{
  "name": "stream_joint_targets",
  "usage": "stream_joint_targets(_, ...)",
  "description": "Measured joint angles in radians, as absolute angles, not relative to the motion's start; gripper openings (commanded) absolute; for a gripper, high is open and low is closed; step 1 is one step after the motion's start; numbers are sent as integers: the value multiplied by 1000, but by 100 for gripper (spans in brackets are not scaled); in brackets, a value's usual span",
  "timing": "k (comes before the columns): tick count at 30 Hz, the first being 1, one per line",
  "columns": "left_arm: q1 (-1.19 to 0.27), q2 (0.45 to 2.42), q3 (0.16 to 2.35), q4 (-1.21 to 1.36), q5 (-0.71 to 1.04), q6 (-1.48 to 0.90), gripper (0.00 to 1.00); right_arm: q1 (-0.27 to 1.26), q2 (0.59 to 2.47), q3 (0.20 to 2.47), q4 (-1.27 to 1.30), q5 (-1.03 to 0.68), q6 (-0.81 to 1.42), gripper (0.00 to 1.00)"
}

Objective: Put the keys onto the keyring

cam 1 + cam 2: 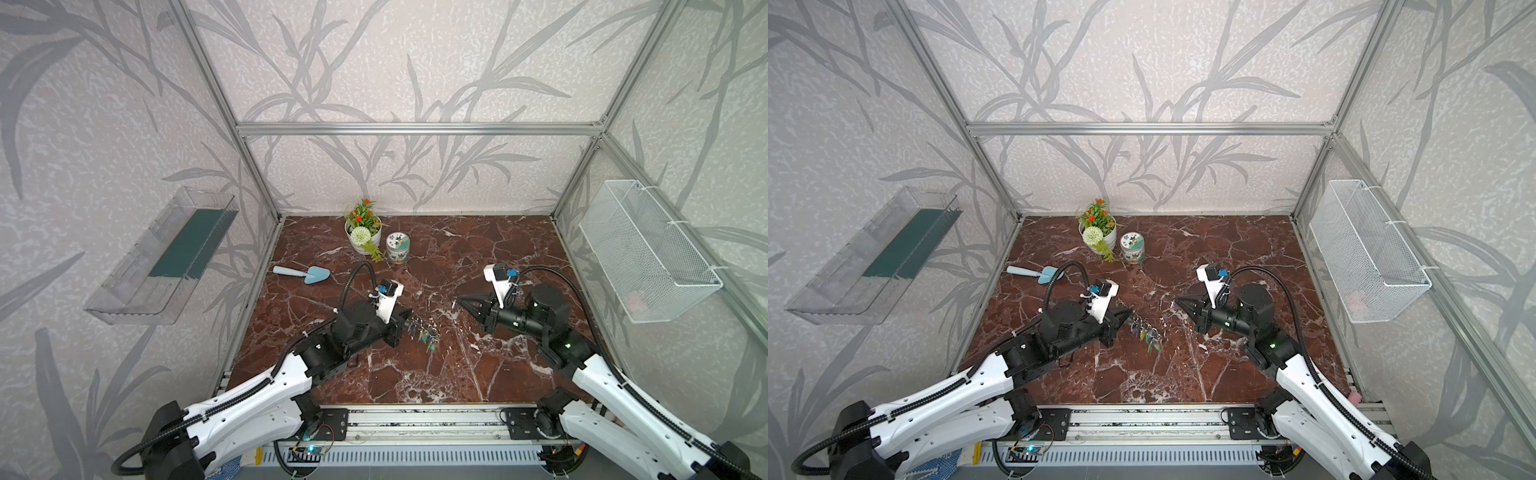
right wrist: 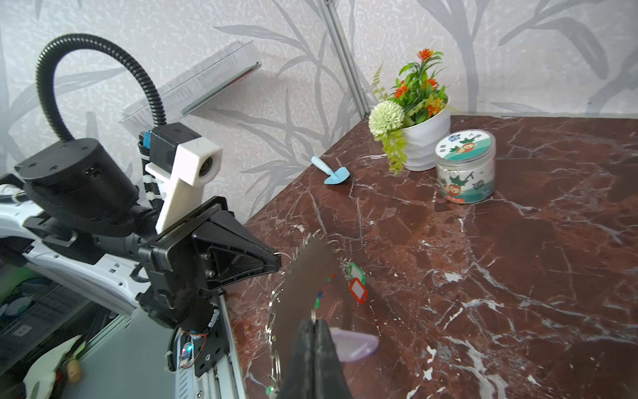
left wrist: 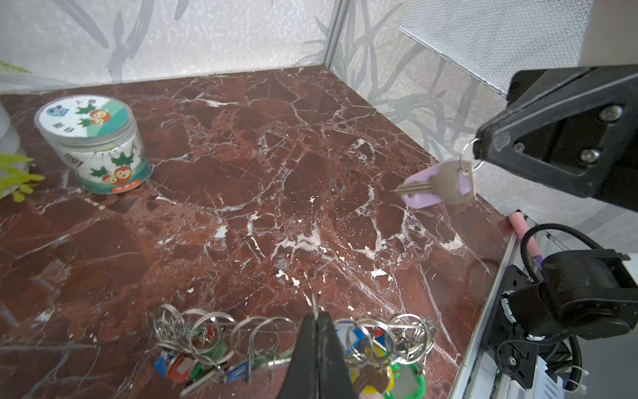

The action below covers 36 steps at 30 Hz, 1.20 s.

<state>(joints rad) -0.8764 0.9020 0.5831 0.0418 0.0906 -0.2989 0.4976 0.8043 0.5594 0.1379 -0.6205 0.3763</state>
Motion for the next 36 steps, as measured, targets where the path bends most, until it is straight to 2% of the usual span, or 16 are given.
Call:
stream_joint_targets(15,-983,1023,583,199,80,-214,0,548,874,559,137,-710,392,0)
stream_joint_targets(36,-1031,1045,585,218,42,-182,0,570,966,556,139,-735,388,0)
